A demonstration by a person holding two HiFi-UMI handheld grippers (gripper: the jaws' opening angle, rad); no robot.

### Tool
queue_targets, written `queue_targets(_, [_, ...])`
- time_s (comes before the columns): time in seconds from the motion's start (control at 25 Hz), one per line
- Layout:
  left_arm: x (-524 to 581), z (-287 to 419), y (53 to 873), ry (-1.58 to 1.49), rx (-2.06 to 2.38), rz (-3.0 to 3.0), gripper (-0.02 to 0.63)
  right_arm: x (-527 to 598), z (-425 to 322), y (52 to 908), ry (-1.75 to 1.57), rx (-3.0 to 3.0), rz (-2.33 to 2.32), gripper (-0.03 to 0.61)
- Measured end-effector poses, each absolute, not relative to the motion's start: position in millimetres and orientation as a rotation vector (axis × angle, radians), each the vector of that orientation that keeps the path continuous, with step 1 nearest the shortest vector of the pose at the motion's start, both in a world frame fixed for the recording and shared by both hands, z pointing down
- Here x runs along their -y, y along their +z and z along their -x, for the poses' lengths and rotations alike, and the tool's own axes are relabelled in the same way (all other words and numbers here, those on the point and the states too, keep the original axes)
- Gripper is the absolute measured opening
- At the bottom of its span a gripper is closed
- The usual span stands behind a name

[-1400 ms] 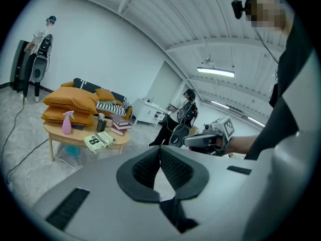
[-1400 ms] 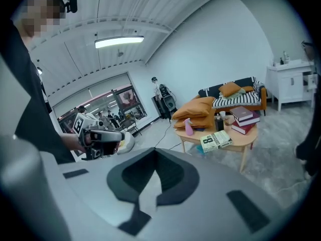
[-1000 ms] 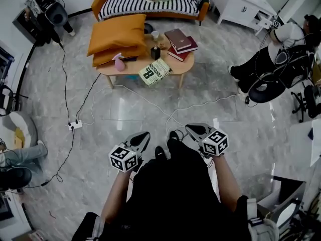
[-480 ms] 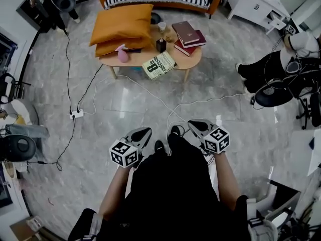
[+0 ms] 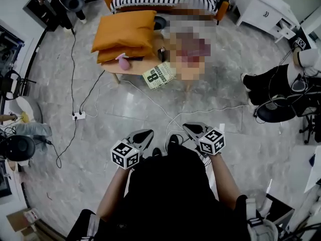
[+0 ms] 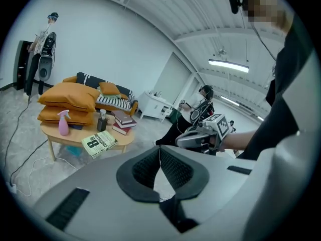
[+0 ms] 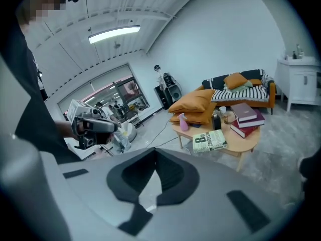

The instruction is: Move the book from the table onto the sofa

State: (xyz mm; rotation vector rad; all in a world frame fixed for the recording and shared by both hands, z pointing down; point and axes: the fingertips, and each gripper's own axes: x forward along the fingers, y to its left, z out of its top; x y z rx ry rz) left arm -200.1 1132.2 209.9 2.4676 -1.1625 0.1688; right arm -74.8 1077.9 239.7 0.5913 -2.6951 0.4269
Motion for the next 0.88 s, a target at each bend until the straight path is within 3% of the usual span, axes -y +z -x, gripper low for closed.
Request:
queue_targets(0.36, [-1106,196,214,0.087,1.229,-2.399,0.012,-1039,97,236,0.395,2.683,-0.457,0.008])
queue_targets(0.88, [-1042,283,220,0.111,0.991,-2.441,0.012,-1005,160,231,0.546,2.625,-0.707,0.008])
